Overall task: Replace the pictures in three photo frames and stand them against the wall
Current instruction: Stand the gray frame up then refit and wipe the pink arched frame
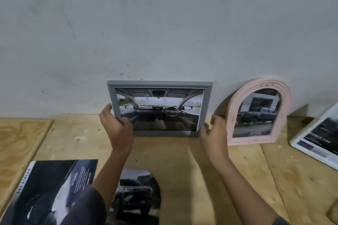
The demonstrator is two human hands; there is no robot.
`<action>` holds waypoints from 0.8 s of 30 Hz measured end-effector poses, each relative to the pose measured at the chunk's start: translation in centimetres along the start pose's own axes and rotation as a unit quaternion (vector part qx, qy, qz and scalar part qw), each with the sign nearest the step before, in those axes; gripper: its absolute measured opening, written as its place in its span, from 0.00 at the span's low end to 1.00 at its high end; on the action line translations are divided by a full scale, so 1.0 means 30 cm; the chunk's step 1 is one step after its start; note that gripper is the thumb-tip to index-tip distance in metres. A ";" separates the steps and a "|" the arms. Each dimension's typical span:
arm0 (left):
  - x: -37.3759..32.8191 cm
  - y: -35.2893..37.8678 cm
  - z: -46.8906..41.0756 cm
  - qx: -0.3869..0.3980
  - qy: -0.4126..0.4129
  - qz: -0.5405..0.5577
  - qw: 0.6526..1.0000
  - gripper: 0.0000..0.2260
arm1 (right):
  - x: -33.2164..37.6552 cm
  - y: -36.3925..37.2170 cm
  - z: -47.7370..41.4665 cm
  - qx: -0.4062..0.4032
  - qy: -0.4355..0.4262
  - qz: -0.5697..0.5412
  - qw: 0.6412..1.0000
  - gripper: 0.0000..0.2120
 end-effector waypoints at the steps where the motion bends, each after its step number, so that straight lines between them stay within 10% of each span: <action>1: -0.061 0.016 0.048 -0.018 0.037 0.015 0.999 0.21 | -0.035 -0.037 0.048 0.001 -0.001 -0.041 0.999 0.17; 7: -0.540 0.398 0.315 0.189 0.187 0.177 0.948 0.12 | -0.377 -0.422 -0.071 -0.125 0.046 -0.138 0.981 0.06; 11: -0.708 0.636 0.339 0.238 0.139 0.161 0.948 0.17 | -0.602 -0.535 -0.332 -0.067 0.144 -0.064 0.985 0.21; 17: -0.752 0.813 0.376 0.249 0.026 0.158 0.955 0.18 | -0.607 -0.460 -0.469 0.137 0.089 -0.078 0.983 0.27; 24: -0.763 0.631 0.435 0.215 0.027 0.200 0.956 0.14 | -0.570 -0.740 -0.199 0.026 -0.131 -0.108 0.985 0.06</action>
Point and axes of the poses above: each hand's wrist, its own z-axis away from the middle knuckle, its own y-axis out of the palm, x = y × z, the point moved 8 cm from there along -z, towards the middle knuckle, and after that the axes turned 13 degrees about y, right-handed, at the moved point
